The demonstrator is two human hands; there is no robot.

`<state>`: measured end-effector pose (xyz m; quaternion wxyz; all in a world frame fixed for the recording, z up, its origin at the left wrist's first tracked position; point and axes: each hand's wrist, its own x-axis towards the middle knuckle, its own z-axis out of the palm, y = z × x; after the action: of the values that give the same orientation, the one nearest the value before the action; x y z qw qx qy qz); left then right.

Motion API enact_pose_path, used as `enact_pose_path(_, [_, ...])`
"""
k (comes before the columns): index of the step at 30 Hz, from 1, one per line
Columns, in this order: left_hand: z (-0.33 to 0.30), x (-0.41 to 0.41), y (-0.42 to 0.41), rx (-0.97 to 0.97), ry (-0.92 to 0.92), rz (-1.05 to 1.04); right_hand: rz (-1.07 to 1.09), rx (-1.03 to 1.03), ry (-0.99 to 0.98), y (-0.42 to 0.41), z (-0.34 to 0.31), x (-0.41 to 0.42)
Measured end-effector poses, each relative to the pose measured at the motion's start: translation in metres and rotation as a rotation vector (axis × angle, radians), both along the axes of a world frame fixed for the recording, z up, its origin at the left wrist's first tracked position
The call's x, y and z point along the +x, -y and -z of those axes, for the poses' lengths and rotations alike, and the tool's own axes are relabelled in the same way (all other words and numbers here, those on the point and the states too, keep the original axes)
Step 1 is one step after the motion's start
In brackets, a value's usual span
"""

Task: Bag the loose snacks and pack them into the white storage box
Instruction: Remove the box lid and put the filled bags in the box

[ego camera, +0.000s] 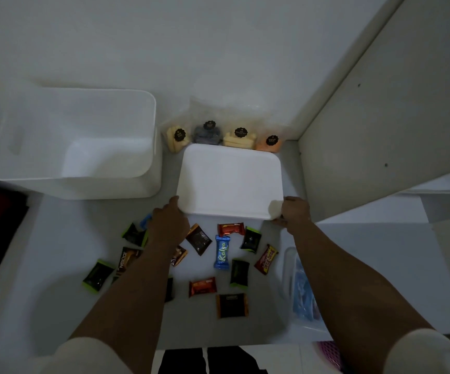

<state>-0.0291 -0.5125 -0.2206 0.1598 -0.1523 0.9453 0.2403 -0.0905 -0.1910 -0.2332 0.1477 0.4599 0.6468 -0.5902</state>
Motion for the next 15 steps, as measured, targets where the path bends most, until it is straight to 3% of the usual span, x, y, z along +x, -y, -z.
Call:
enact_pose_path(3, [-0.011, 0.007, -0.002, -0.043, 0.042, 0.025, 0.020, 0.016, -0.068, -0.001, 0.003, 0.008])
enact_pose_path(8, [-0.022, 0.023, 0.002, -0.058, 0.008, 0.043, -0.130, 0.177, -0.112, 0.003, -0.014, 0.025])
enact_pose_path(15, [-0.067, 0.035, 0.000, 0.044, -0.057, -0.041, -0.307, 0.259, -0.175, 0.019, -0.038, 0.039])
